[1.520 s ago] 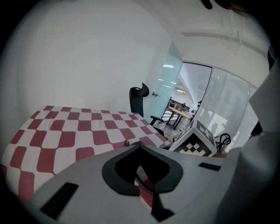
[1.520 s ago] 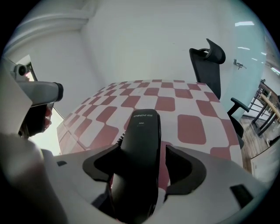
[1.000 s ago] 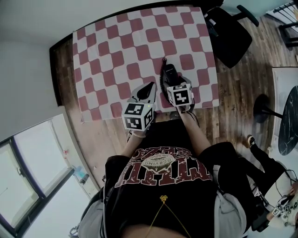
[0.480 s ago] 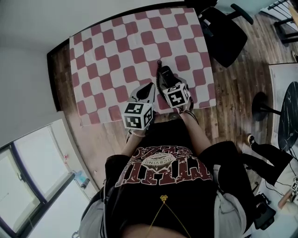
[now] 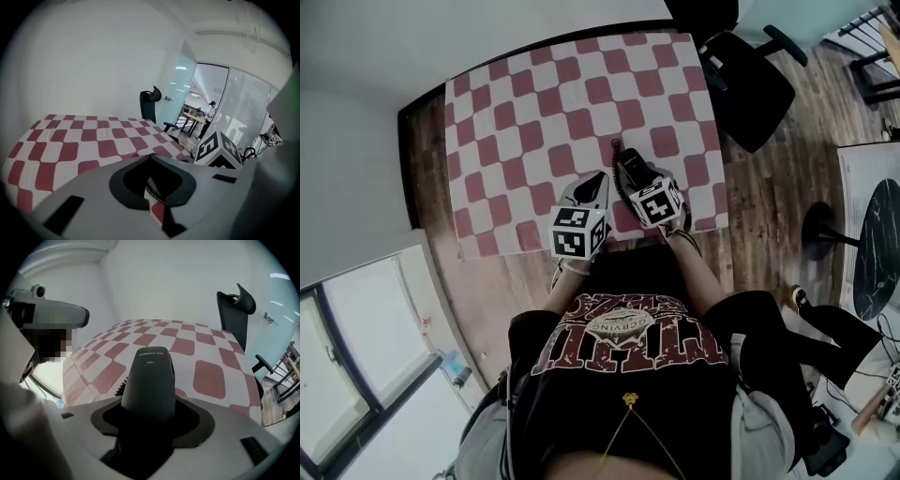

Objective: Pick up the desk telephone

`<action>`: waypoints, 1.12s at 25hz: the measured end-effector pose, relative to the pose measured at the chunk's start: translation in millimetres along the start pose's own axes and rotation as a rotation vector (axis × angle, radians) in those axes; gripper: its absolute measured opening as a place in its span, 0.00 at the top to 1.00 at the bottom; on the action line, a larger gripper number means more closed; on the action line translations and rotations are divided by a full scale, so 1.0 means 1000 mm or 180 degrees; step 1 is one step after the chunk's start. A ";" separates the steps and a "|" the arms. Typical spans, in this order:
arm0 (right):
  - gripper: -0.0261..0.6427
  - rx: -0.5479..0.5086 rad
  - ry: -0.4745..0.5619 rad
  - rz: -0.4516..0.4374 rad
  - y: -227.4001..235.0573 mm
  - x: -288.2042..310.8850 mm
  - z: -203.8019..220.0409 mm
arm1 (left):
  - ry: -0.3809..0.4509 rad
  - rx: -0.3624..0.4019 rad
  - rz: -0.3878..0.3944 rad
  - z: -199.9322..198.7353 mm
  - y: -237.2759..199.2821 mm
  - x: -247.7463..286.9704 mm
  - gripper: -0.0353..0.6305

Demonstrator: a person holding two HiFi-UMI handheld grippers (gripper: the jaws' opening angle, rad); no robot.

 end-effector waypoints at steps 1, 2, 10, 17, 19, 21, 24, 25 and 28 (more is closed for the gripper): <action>0.53 -0.0003 -0.0012 -0.0016 0.001 0.000 0.000 | -0.0007 0.0005 -0.0003 0.000 0.000 0.002 0.95; 0.53 0.0005 -0.0016 -0.0027 0.003 -0.001 0.000 | -0.0016 0.0008 -0.0005 0.001 0.001 0.003 0.95; 0.53 0.0187 -0.0025 -0.0044 0.016 -0.009 0.003 | -0.0053 -0.0017 -0.0006 0.004 0.002 0.012 0.95; 0.53 0.0210 -0.0085 -0.0103 0.018 -0.022 0.000 | -0.0082 -0.0004 -0.0002 0.004 0.004 0.018 0.95; 0.53 0.0197 -0.0094 -0.0122 0.018 -0.027 -0.003 | -0.0094 -0.0007 0.0004 0.004 0.004 0.020 0.95; 0.53 0.0182 -0.0092 -0.0149 0.017 -0.034 -0.007 | -0.0109 -0.0012 0.0008 0.005 0.004 0.021 0.95; 0.53 0.0169 -0.0086 -0.0190 0.014 -0.043 -0.012 | -0.0133 -0.0009 0.0012 0.007 0.005 0.023 0.95; 0.53 0.0166 -0.0081 -0.0202 0.013 -0.045 -0.013 | -0.0140 -0.0007 0.0013 0.008 0.005 0.024 0.95; 0.53 0.0163 -0.0052 -0.0233 0.009 -0.054 -0.019 | -0.0150 -0.0013 0.0021 0.009 0.005 0.025 0.95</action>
Point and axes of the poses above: the fingertips, and each gripper's own axes: x forward along the fingers, y to its right, z out of its underside, the point moved 10 cm from there along -x, backward along the fingers, and after that the axes turned 13 degrees about y, right-handed, at the moved point
